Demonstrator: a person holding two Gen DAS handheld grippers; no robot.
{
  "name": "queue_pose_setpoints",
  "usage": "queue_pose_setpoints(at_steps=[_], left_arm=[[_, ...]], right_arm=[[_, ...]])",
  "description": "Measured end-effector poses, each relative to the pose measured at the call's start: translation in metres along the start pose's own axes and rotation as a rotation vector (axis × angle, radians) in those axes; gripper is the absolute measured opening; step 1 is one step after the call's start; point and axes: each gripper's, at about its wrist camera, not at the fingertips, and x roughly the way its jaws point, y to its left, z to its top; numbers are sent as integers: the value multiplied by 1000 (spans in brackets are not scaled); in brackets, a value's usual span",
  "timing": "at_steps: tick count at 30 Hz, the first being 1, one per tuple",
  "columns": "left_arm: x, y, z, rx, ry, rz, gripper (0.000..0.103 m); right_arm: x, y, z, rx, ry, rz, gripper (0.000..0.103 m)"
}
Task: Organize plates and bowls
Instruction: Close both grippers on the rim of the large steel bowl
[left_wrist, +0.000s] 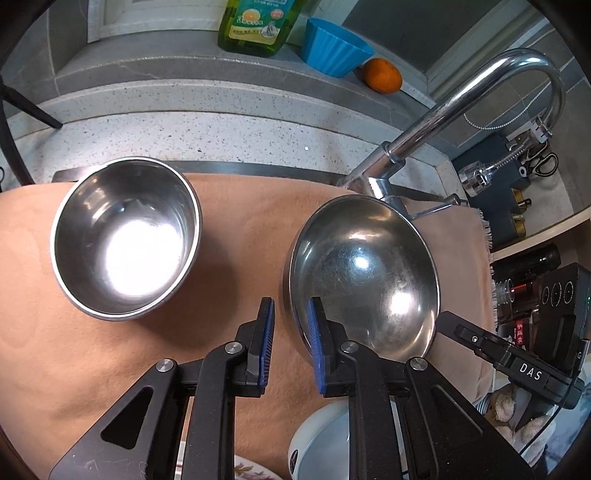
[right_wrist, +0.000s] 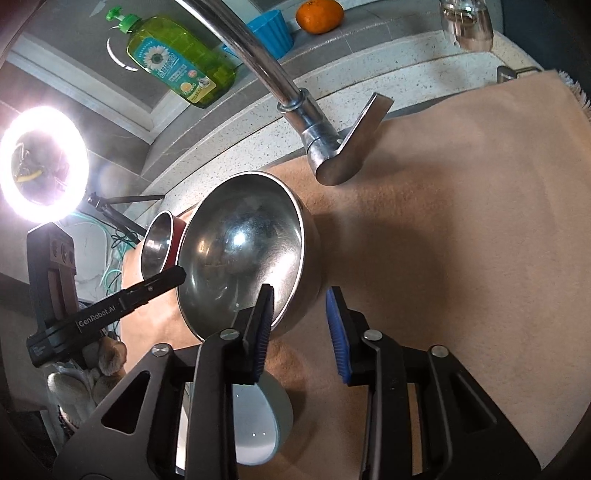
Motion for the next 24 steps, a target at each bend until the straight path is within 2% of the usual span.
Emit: queue_pose_setpoints(at_steps=[10,24], left_arm=[[7,-6,3,26,0,7,12],[-7,-7,-4,51,-33,8,12]], right_arm=[[9,0,5,1,-5,-16,12],[-3,14,0,-18,-38,-34,12]])
